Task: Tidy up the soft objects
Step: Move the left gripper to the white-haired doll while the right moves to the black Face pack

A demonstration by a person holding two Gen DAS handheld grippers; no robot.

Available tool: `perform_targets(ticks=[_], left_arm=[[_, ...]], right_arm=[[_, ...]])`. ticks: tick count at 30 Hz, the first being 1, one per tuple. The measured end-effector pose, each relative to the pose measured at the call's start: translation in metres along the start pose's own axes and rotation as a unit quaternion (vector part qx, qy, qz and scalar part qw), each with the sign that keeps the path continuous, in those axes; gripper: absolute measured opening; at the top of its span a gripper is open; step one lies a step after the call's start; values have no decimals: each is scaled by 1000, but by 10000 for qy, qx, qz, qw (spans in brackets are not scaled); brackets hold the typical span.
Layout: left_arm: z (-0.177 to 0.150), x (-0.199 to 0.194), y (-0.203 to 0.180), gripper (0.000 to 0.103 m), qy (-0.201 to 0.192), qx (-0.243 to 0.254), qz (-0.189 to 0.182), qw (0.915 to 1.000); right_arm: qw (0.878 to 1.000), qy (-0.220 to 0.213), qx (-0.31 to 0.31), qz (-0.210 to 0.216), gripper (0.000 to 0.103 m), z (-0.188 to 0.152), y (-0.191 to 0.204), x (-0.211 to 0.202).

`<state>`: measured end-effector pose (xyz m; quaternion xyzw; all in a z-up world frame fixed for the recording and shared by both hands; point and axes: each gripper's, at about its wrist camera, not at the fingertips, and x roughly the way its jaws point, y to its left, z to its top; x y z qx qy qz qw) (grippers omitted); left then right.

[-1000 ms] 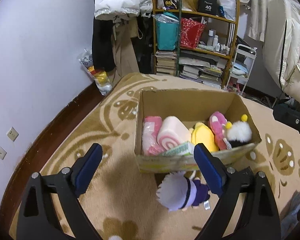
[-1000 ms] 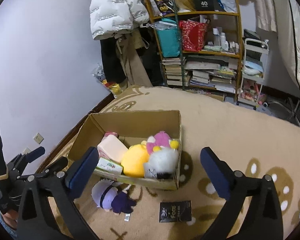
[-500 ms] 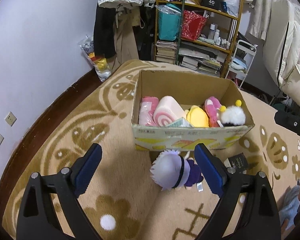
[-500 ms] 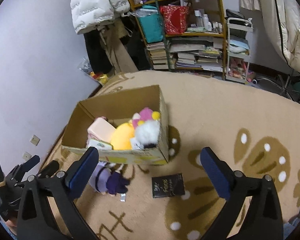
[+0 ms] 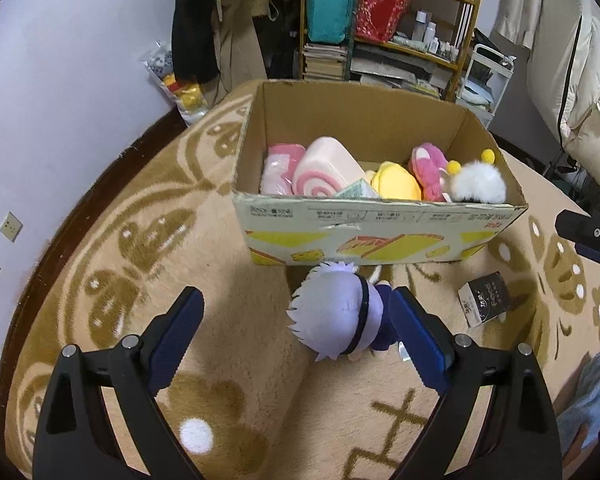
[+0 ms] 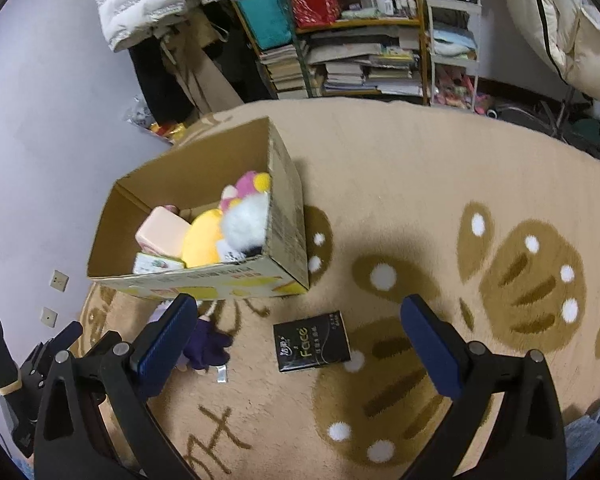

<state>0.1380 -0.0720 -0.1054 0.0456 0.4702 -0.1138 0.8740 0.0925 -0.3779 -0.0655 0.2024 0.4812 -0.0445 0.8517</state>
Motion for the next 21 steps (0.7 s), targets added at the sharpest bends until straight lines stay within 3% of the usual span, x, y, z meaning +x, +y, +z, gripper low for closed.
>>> perform_targets(ticks=[21], left_arm=[[6, 49, -18, 93, 491, 155, -163, 9985]], right_arm=[[9957, 888, -147, -228, 103, -7, 5, 59]])
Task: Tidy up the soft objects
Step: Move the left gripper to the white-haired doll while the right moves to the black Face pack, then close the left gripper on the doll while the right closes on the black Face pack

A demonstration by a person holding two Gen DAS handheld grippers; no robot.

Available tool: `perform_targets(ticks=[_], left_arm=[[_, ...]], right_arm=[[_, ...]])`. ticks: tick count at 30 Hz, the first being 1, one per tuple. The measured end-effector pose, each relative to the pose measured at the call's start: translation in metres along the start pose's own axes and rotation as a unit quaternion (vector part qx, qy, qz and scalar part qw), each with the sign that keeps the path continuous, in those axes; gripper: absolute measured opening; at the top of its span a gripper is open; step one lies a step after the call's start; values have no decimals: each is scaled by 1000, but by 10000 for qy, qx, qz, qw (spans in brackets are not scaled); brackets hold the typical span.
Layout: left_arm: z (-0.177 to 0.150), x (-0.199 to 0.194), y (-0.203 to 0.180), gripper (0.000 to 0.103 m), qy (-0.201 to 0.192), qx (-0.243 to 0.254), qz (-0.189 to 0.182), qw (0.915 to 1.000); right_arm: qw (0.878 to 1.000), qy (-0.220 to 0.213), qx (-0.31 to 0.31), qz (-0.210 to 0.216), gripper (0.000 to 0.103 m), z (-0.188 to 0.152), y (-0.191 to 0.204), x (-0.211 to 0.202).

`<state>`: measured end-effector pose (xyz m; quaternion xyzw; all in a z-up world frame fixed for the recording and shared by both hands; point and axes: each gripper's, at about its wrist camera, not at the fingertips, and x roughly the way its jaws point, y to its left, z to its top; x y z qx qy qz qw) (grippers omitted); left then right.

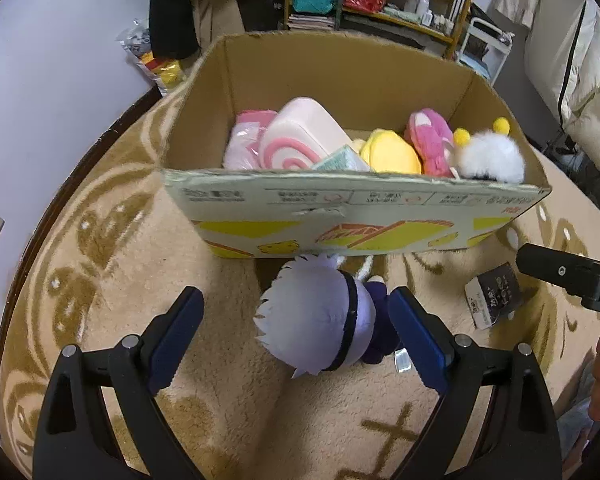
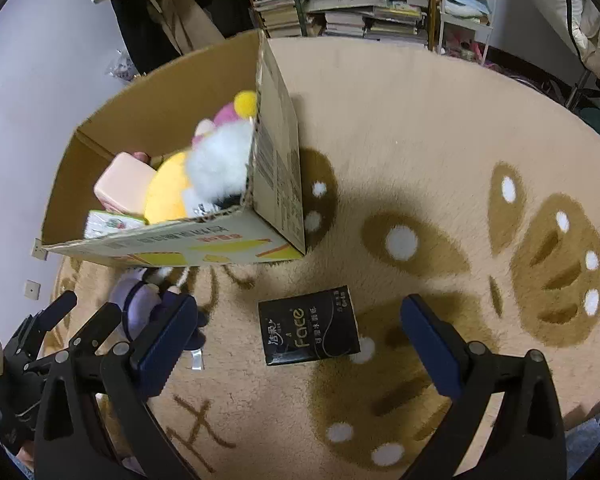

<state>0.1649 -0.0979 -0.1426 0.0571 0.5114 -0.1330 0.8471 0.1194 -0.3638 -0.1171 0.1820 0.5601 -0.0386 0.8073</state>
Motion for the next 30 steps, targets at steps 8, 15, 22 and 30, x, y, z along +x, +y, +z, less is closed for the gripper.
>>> perform_targets(ticks=[8, 15, 22, 30], left_arm=[[1, 18, -7, 93, 215, 108, 16, 9997], [-1, 33, -7, 93, 416, 64, 104, 9991], [1, 42, -1, 93, 506, -74, -80, 9987], [0, 49, 5, 93, 639, -288, -384, 9968]], right_arm=[[9994, 349, -62, -64, 103, -1, 2, 23], [9971, 728, 33, -238, 103, -3, -3, 38], [9964, 819, 1, -226, 103, -4, 2, 45], [9951, 963, -177, -169, 92, -8, 10, 53]])
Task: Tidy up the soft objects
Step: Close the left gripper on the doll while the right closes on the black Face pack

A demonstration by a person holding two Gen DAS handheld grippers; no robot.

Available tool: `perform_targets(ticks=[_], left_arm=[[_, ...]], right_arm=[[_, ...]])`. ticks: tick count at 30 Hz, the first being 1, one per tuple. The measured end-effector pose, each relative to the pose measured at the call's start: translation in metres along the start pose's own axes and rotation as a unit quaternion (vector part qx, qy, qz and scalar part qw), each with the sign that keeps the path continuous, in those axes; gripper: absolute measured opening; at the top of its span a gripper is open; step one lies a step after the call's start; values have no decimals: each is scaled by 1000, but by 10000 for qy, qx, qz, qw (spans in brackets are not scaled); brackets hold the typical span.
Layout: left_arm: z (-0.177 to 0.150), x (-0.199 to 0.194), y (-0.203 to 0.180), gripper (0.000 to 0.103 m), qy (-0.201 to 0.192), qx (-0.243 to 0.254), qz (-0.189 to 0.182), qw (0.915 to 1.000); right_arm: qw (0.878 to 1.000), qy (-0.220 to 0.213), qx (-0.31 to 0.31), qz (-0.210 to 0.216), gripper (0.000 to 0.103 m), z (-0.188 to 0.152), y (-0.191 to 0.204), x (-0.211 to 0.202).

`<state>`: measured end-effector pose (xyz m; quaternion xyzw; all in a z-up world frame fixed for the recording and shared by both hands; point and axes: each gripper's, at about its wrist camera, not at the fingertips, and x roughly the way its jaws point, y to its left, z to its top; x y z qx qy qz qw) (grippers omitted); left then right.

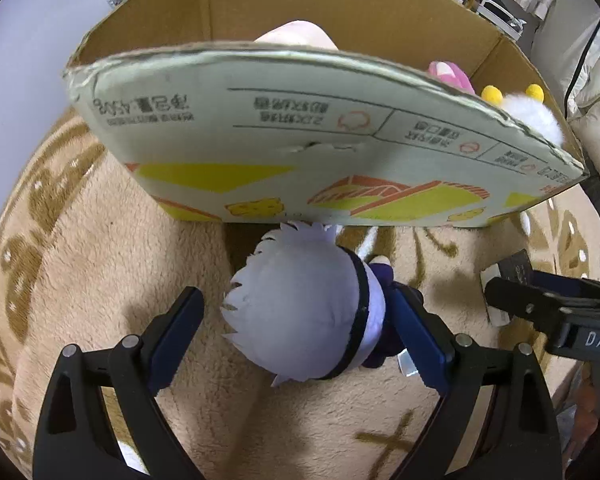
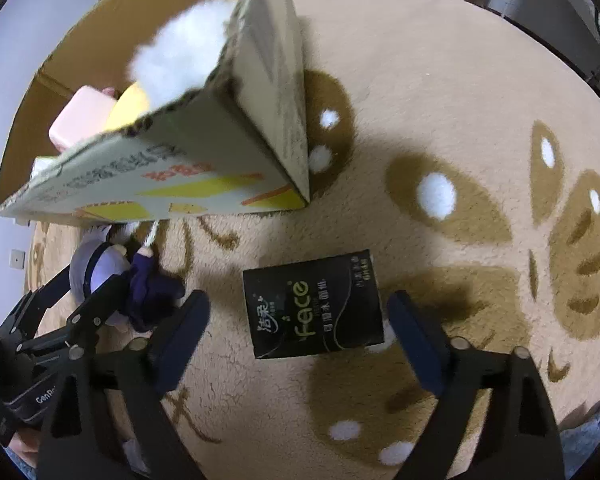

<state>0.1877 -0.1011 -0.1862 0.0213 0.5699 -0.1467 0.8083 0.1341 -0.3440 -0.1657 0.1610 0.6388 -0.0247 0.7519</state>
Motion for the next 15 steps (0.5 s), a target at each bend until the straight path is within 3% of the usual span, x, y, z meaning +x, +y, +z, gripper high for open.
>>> perform_targets(ticks=[5, 7, 9, 15], left_arm=[[0, 0, -2, 87, -84, 145, 22, 9999], [-4, -3, -7, 81, -105, 169, -33, 9998], [-5, -3, -9, 69, -71, 165, -216, 9996], [-7, -10, -10, 61, -131, 114, -237, 9996]], right_arm=[[9999, 54, -95, -78, 77, -1, 12, 13], [9999, 49, -117, -94, 75, -5, 18, 18], [9998, 50, -157, -136, 75, -6, 21, 21], [9994, 39, -289, -207, 70, -6, 23, 23]])
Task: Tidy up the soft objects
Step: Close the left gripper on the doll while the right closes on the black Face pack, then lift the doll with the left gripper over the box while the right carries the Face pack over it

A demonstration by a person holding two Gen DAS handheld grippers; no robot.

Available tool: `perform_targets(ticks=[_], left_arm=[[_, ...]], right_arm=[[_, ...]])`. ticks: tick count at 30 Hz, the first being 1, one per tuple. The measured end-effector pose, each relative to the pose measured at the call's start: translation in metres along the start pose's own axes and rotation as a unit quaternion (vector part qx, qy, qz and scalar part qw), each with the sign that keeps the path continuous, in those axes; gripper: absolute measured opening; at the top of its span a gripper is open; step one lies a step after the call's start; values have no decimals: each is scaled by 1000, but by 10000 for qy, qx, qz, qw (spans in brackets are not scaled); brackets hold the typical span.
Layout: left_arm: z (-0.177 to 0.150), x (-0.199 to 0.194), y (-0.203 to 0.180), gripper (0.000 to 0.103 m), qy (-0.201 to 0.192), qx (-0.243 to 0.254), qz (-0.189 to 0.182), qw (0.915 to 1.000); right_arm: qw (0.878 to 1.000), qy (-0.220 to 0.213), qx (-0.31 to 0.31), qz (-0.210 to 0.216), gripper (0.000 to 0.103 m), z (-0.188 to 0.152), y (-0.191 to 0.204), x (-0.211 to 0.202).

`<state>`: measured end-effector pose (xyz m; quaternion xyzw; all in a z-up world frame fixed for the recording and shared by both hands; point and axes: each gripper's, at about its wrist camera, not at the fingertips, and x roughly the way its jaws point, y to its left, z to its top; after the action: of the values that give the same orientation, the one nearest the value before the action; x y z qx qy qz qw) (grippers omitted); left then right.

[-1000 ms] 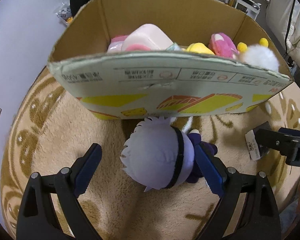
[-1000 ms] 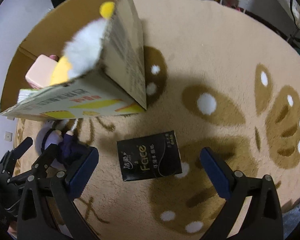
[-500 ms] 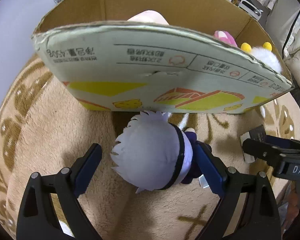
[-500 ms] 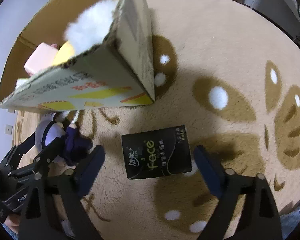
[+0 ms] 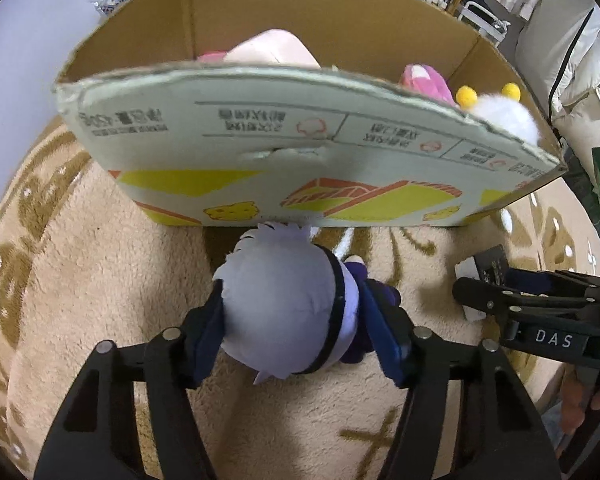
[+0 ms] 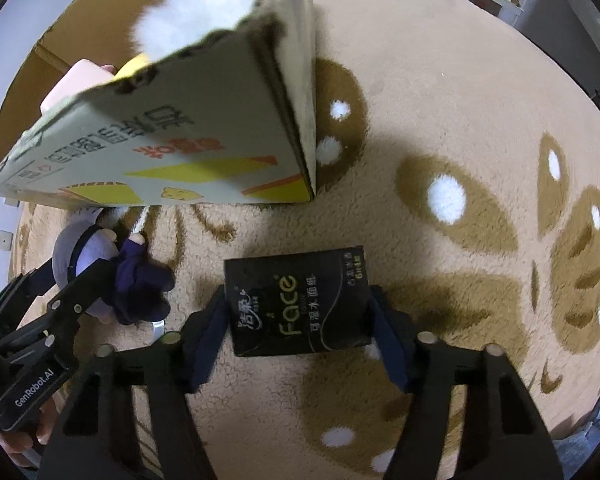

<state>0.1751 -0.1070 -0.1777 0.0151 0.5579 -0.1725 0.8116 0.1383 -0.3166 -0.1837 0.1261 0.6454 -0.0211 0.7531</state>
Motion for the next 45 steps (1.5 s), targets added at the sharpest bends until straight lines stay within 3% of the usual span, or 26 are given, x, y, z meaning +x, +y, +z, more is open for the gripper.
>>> perform_targets(ticks=[5, 25, 32, 45], left_arm=[[-6, -16, -15, 58, -195, 137, 173, 9996], [-34, -76, -13, 58, -894, 333, 816, 9921], [-40, -104, -13, 58, -1365, 185, 1001, 9854], [-29, -162, -15, 58, -2540, 175, 1405, 9568]], right_arm=[[9995, -127, 12, 272, 69, -1, 2, -4], [9902, -1243, -540, 328, 69, -17, 32, -79], [9783, -1890, -745, 395, 69, -22, 32, -116], [9390, -3279, -744, 726, 69, -22, 35, -178]])
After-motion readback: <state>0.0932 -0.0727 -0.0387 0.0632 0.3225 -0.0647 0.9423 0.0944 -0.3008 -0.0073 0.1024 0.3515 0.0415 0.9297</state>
